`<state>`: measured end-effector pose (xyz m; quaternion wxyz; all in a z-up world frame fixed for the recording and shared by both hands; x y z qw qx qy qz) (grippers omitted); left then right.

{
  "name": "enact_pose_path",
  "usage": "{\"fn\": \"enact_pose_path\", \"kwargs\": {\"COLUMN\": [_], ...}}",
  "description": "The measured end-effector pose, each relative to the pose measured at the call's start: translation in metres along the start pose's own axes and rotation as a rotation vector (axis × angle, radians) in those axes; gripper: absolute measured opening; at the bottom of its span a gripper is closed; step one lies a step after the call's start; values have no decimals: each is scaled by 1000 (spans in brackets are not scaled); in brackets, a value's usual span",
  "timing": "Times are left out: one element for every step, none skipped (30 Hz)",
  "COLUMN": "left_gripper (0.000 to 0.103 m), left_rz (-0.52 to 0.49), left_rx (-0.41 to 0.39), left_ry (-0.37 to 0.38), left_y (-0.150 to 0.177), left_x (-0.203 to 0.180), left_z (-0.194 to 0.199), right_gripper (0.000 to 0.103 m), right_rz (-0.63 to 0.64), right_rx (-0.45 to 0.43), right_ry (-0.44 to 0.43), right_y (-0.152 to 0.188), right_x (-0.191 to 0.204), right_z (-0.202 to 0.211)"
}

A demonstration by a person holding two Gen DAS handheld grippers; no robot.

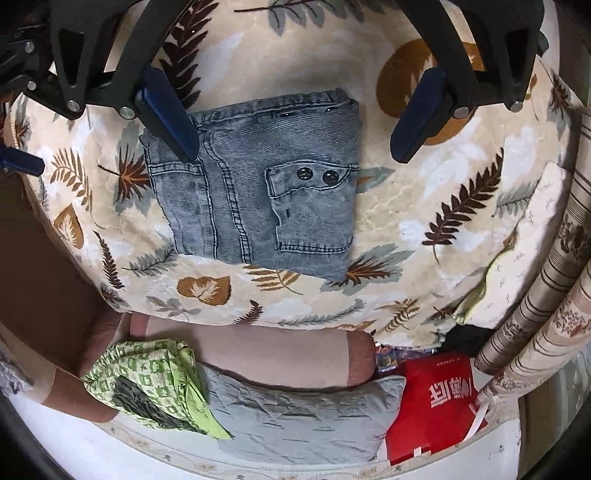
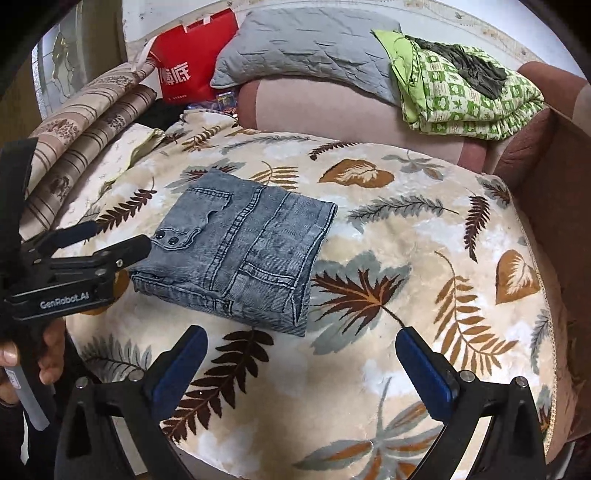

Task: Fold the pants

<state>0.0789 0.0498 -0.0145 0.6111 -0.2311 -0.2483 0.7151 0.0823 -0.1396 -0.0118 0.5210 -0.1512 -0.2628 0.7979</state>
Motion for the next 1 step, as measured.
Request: {"fn": "enact_pose_path", "kwargs": {"left_gripper": [103], "left_rz": [1], "left_rx": [1], "left_ry": [2], "left_y": [-1], "left_x": [0], "left_z": [-1], "right_gripper": [103], "right_rz": [-5], "right_rx": [2], "right_ry": [-2], "right_y": [0], "right_x": [0], "right_z": [-1]}}
Point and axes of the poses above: each gripper's, at about its wrist camera, not at the fingertips, and z roughly against the way its jaws point, x to its left, y to its underside, the point moved 6 cm from there along -z, roughly the way its jaws point, and after that the axes turned 1 degree about x, right-handed, at the moved point
